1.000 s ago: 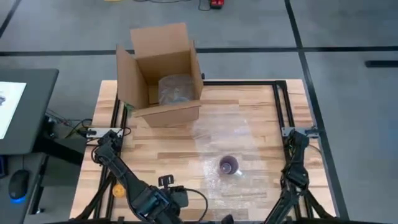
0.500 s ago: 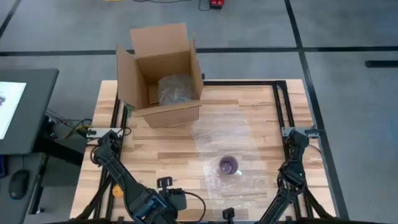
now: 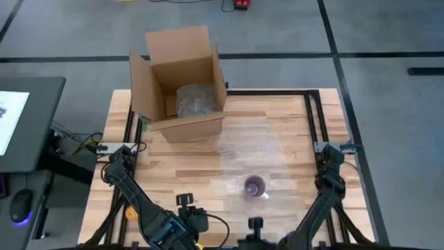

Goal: Wrap mug
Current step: Wrap the purple mug with the bubble wrap

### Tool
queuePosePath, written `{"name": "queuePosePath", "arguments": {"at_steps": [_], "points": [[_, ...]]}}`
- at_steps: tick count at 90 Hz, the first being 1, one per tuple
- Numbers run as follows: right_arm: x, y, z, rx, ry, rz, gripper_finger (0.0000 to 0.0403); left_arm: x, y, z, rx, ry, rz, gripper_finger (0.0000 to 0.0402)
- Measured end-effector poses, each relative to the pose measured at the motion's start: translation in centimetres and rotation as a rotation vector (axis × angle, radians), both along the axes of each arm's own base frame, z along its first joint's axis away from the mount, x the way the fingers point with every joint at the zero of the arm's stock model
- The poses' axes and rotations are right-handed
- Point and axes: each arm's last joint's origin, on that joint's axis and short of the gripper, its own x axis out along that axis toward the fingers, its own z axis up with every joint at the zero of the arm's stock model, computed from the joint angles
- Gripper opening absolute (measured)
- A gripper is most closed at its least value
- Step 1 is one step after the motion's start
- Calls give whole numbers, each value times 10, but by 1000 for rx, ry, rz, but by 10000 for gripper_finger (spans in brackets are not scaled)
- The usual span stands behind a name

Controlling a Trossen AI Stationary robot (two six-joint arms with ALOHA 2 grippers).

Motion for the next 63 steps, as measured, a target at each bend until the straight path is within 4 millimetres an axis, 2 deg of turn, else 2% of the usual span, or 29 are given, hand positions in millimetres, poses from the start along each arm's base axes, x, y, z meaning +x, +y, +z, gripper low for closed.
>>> {"name": "queuePosePath", "arguments": {"at_steps": [14,38,63], "points": [[10,-37,16,-81,55,-52,0,1,0,-4,31,-13,5,139],[27,-100,38,-252,178,-47,0,0,0,-3,69,-47,6,139],[59,-151,37,-362,261,2,0,-6,-7,-3,44,-59,34,139]]}}
